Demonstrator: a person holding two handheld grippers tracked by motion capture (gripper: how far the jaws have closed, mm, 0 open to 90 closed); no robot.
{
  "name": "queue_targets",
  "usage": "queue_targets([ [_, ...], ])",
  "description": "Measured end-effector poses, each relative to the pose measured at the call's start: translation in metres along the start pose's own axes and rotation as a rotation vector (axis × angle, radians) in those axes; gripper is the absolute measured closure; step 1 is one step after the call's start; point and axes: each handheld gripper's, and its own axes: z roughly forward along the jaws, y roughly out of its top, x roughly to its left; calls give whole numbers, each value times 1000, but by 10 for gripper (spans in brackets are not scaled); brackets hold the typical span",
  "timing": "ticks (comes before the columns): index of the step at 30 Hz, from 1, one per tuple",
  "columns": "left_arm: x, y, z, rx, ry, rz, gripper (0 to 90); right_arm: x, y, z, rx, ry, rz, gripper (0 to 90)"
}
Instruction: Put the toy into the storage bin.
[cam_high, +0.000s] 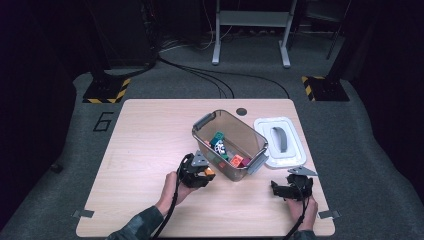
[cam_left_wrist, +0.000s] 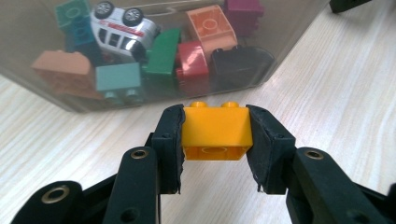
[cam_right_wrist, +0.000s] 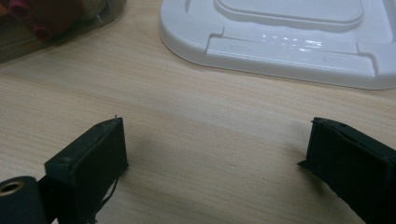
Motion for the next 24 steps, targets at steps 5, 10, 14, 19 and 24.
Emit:
queue_targets([
  [5, 7, 4, -13, -7, 2, -11, 591, 0, 0, 0, 1, -1, -4, 42],
  [10, 15, 11, -29, -23, 7, -19, 591, 0, 0, 0, 1, -3, -7, 42],
  [14, 22, 22, -44, -44, 12, -25, 591, 0, 0, 0, 0, -1, -4, 43],
  [19, 23, 36, -59, -66, 24, -4, 591, 0, 0, 0, 1, -3, -5, 42],
  [24, 25, 53, -66, -80, 31, 12, 591, 0, 0, 0, -1, -2, -2, 42],
])
